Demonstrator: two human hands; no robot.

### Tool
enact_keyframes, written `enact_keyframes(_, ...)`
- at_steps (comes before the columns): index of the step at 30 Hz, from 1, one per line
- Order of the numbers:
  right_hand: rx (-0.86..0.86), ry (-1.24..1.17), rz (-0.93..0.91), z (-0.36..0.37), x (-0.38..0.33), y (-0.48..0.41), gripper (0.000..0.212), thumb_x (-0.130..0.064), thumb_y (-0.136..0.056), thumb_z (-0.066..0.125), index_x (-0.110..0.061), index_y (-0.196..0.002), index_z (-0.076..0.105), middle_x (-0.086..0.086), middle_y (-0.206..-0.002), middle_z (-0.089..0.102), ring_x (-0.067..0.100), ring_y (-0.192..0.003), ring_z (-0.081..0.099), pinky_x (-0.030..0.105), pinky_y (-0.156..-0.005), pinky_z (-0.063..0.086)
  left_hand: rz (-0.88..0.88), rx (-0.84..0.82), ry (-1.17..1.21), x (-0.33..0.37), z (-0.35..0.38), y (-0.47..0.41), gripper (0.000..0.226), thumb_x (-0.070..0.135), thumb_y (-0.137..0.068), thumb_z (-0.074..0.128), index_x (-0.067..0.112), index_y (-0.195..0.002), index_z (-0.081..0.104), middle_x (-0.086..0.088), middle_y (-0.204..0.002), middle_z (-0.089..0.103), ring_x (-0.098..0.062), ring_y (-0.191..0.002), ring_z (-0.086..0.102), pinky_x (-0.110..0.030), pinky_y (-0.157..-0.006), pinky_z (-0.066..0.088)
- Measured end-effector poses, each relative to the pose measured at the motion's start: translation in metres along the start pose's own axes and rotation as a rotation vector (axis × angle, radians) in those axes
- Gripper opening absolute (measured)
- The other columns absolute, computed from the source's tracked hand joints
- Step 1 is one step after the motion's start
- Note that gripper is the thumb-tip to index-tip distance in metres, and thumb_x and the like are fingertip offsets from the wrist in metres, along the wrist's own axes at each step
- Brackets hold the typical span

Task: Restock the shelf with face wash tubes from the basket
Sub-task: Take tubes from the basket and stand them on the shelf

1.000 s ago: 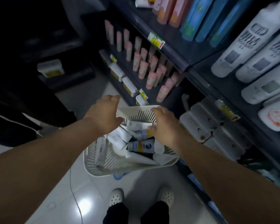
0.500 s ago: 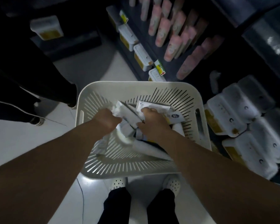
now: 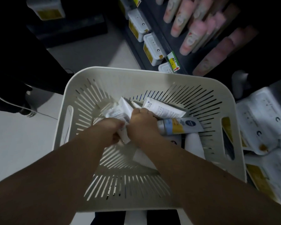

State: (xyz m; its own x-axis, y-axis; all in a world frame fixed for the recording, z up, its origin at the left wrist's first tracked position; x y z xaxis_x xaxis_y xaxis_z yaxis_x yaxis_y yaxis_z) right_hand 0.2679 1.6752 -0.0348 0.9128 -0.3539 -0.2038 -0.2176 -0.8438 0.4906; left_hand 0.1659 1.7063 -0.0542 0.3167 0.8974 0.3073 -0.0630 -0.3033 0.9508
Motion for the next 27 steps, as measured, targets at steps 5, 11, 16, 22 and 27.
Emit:
enact_keyframes(5, 0.005, -0.192, 0.056, 0.007, -0.004, 0.003, 0.037, -0.019, -0.091, 0.049, -0.011, -0.127, 0.044, 0.016, -0.134, 0.045, 0.033, -0.123, 0.042, 0.042, -0.101, 0.037, 0.033, 0.011, -0.046, -0.003, 0.007, 0.002, 0.015, 0.01, -0.092, 0.05, 0.011, -0.078, 0.056, -0.012, -0.07, 0.052, -0.022, -0.062, 0.048, -0.029, -0.063, 0.043)
enact_keyframes(11, -0.182, -0.537, 0.189, -0.005, 0.006, -0.001, 0.052, -0.033, -0.087, 0.059, -0.012, -0.129, 0.037, 0.01, -0.117, 0.056, 0.028, -0.102, 0.058, 0.039, -0.08, 0.052, 0.179, -0.021, 0.013, 0.003, -0.012, 0.021, 0.014, 0.014, -0.092, 0.058, 0.003, -0.099, 0.062, -0.017, -0.087, 0.066, -0.028, -0.075, 0.063, -0.032, -0.063, 0.053)
enact_keyframes(16, -0.29, -0.999, 0.183, -0.032, 0.005, 0.013, 0.029, -0.019, -0.083, 0.057, -0.016, -0.112, 0.061, 0.006, -0.102, 0.07, 0.024, -0.089, 0.068, 0.04, -0.077, 0.058, 0.215, -0.288, 0.028, 0.027, -0.021, 0.064, 0.024, 0.021, -0.088, 0.061, 0.005, -0.107, 0.065, -0.018, -0.101, 0.068, -0.031, -0.089, 0.063, -0.034, -0.071, 0.053)
enact_keyframes(22, -0.339, -1.405, 0.195, -0.096, 0.012, 0.062, 0.023, -0.005, -0.091, 0.053, -0.02, -0.106, 0.061, 0.007, -0.108, 0.07, 0.029, -0.103, 0.066, 0.056, -0.091, 0.052, 0.298, -0.352, 0.037, 0.056, -0.021, 0.15, 0.058, 0.017, -0.063, 0.083, 0.007, -0.115, 0.061, -0.015, -0.105, 0.071, -0.032, -0.095, 0.068, -0.043, -0.08, 0.057)
enact_keyframes(27, -0.294, -1.526, 0.09, -0.167, 0.013, 0.102, 0.04, 0.002, -0.088, 0.051, -0.014, -0.124, 0.06, 0.016, -0.12, 0.067, 0.036, -0.111, 0.063, 0.059, -0.094, 0.048, 0.49, -0.256, -0.036, 0.083, -0.018, 0.22, 0.071, 0.019, -0.06, 0.086, 0.016, -0.119, 0.046, -0.009, -0.107, 0.067, -0.024, -0.089, 0.068, -0.036, -0.064, 0.055)
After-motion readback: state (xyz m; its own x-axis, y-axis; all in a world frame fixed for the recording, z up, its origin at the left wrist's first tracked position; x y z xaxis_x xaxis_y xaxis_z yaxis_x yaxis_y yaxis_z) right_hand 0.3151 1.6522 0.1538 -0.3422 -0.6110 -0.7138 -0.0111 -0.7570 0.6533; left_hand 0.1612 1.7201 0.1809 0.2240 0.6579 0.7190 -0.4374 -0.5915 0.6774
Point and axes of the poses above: each hand's wrist, its own y-axis away from the middle knuckle, its own z-axis out of the palm, x = y × z, the point moved 1 cm from there along -y, towards the middle knuckle
